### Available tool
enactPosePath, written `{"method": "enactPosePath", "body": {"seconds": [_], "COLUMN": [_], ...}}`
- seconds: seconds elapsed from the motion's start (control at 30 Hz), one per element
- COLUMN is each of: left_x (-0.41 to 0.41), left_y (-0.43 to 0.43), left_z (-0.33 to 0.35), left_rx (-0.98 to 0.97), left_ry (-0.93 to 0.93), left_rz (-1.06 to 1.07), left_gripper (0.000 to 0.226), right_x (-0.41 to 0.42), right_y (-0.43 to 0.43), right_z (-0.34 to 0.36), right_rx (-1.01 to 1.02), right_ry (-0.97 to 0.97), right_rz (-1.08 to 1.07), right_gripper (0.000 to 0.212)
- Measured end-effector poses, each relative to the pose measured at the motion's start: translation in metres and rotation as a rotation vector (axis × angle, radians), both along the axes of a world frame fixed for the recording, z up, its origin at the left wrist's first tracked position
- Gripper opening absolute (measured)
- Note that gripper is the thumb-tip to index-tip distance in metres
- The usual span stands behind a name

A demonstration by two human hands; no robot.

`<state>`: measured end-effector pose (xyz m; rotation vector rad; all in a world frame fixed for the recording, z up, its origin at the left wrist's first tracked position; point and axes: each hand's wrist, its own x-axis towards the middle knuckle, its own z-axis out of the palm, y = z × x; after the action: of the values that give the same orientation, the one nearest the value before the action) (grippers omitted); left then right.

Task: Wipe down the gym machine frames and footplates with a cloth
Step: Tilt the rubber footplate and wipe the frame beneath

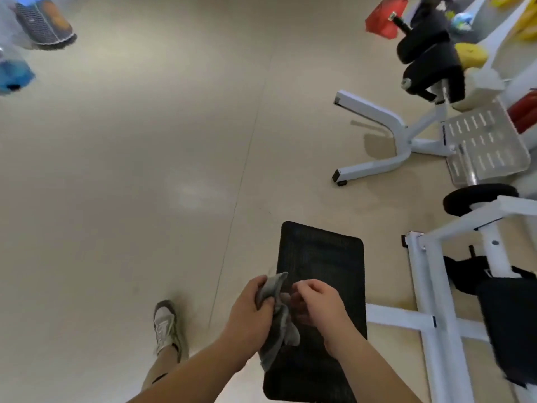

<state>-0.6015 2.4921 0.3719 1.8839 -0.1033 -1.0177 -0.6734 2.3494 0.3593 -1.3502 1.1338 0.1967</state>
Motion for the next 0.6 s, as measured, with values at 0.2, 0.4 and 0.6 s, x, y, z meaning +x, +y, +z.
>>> {"method": "enactPosePath", "body": {"seconds": [0.2, 0.4, 0.6], "left_x": [0.133, 0.171, 0.147], "left_y": [0.002, 0.023, 0.029], "left_z": [-0.116, -0.242, -0.434], "left_rx": [0.117, 0.108, 0.128], "left_ry": [-0.064, -0.067, -0.124], "left_rz": [-0.362, -0.472, -0.573], "left_gripper": [0.047, 0.028, 0.025], "right_x": [0.06, 0.054, 0.017], "right_y": [0.024, 0.05, 0.071], "right_z": [-0.115, -0.24, -0.417], "right_rx": [-0.153, -0.316, -0.609], "right_ry": [0.166, 0.317, 0.405], "right_rz": [-0.168, -0.242, -0.079], "right_gripper": [0.01, 0.024, 0.052]}}
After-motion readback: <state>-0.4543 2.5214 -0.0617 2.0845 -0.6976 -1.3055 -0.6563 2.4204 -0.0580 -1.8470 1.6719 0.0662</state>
